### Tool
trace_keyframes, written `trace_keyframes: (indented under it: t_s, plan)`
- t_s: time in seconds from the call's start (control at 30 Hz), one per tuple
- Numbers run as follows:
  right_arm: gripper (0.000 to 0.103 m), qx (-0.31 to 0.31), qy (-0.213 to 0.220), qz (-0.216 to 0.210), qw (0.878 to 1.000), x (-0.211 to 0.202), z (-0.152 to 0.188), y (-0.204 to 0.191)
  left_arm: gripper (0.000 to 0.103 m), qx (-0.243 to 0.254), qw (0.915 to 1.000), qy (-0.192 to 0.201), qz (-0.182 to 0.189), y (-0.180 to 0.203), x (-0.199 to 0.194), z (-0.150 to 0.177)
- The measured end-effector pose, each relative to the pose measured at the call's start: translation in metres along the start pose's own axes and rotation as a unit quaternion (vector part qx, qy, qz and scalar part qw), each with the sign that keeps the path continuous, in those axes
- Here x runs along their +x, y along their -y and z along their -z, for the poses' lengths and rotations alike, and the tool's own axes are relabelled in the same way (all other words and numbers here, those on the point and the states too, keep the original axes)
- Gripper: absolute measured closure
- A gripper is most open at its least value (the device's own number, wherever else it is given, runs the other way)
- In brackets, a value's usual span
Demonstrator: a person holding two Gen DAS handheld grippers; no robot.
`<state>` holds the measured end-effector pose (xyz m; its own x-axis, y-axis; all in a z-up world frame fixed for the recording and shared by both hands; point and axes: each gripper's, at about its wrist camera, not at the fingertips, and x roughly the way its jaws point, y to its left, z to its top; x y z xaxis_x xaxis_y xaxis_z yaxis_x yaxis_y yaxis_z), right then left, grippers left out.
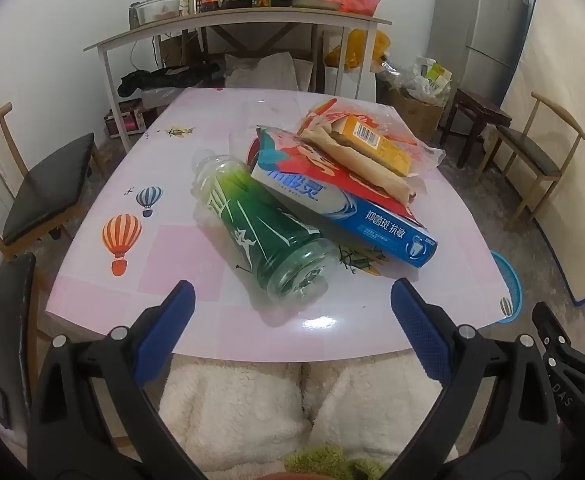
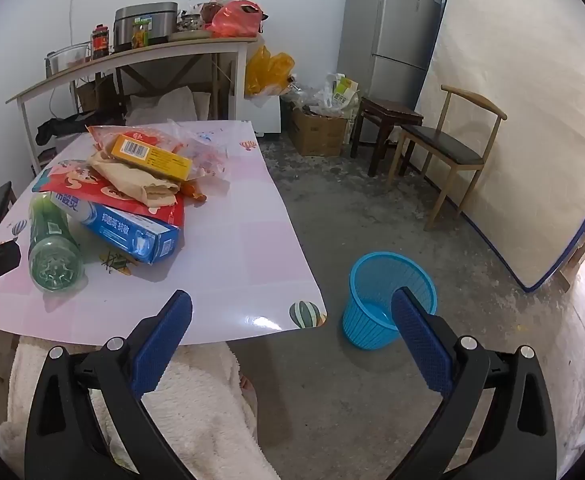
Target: Collect trash
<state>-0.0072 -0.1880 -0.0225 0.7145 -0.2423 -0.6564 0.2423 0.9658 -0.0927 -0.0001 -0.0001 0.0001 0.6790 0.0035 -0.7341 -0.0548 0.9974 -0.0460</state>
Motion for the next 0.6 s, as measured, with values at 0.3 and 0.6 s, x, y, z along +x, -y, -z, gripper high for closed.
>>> trace_keyframes:
  t_s: [0.3, 0.6]
  plan:
    - [0.006, -0.004, 0.001, 0.000, 1.000, 0.0019, 0.0010, 0.0005, 0.009, -0.009, 1.0000, 0.000, 0.002, 0.0018, -0.0016, -0.0043]
    - [0.006, -0.005, 0.001, 0.000, 1.000, 0.0002, -0.0009, 0.0006, 0.009, -0.011, 0.9999, 0.000, 0.005, -0.0003, -0.0031, -0.0054]
